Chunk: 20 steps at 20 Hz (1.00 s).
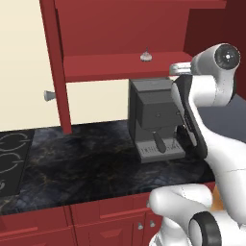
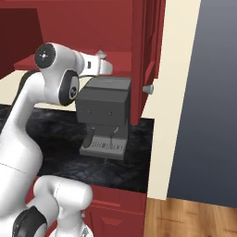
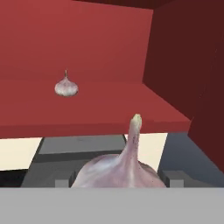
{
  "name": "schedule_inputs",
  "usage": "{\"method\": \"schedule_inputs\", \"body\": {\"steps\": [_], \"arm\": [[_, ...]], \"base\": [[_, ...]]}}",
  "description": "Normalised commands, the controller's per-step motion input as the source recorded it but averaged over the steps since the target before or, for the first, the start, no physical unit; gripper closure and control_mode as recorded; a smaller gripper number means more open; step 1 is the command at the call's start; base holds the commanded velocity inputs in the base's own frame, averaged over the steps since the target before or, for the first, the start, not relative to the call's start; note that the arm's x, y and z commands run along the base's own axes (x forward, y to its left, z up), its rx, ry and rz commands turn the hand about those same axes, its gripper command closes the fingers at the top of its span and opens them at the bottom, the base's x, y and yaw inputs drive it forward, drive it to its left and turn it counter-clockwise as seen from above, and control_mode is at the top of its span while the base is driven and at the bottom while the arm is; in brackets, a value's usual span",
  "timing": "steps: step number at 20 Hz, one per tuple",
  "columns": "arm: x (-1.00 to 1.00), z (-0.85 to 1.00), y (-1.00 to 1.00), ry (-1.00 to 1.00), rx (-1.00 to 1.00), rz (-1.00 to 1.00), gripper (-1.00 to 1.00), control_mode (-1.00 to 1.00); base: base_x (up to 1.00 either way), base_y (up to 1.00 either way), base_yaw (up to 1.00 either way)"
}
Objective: Pick the garlics from the cabinet and place them in one bowl. Pick the orange from the sink and place it in the other bowl.
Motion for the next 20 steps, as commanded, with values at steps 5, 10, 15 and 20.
{"method": "schedule_inputs", "body": {"steps": [5,10,15,20], "arm": [[-0.51,-0.24,0.19,0.00,0.00,0.02,1.00,-1.00],[-0.48,-0.34,0.09,0.00,0.00,0.05,1.00,-1.00],[-0.22,-0.64,0.11,0.02,0.00,0.04,1.00,-1.00],[-0.03,-0.74,0.15,0.05,0.00,0.01,1.00,-1.00]], "base": [[0.00,0.00,0.00],[0.00,0.00,0.00],[0.00,0.00,0.00],[0.00,0.00,0.00]]}}
